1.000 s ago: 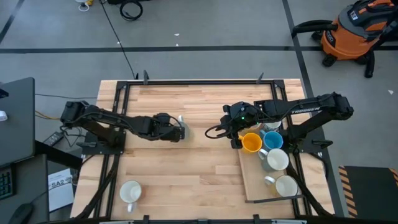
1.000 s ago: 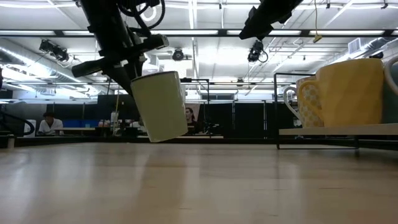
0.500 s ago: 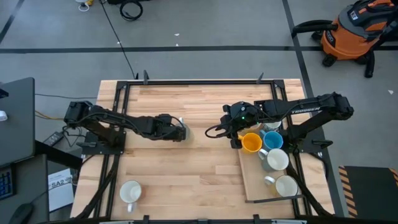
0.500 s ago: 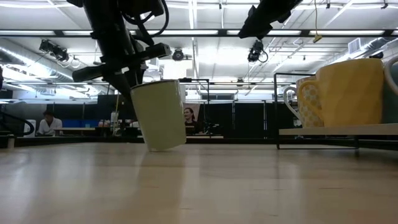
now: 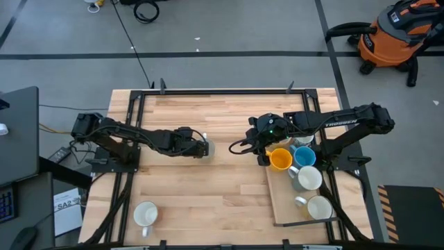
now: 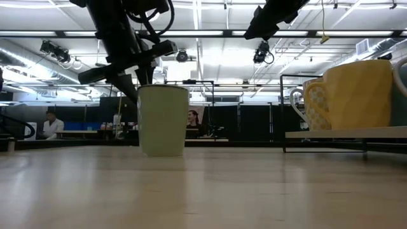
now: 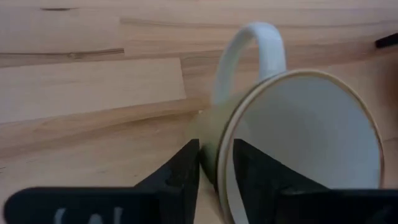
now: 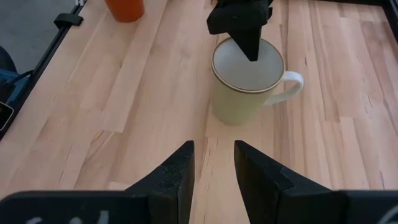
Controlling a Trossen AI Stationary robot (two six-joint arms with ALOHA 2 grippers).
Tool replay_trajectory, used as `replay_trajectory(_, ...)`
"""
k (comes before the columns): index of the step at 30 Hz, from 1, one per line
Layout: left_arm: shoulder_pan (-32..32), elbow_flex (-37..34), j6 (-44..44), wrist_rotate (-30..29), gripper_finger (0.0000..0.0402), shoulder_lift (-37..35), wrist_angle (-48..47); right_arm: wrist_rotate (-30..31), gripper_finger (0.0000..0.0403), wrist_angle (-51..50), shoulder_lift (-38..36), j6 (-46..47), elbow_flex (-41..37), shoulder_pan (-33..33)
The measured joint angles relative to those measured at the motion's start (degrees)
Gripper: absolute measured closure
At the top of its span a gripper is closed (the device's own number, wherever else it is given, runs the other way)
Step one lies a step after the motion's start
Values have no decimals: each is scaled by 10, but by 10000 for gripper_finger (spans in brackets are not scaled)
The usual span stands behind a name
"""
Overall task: Place coffee mugs
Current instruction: Put the green mug on the shelf
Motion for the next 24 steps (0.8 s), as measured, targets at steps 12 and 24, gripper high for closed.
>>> replay_trajectory(12, 0, 0, 2, -5, 272, 0, 23, 0, 284, 0, 0, -1, 0, 0)
replay_trajectory(24, -5, -1, 59, 67, 271, -15, 66, 0, 284, 6, 0, -1, 0, 0)
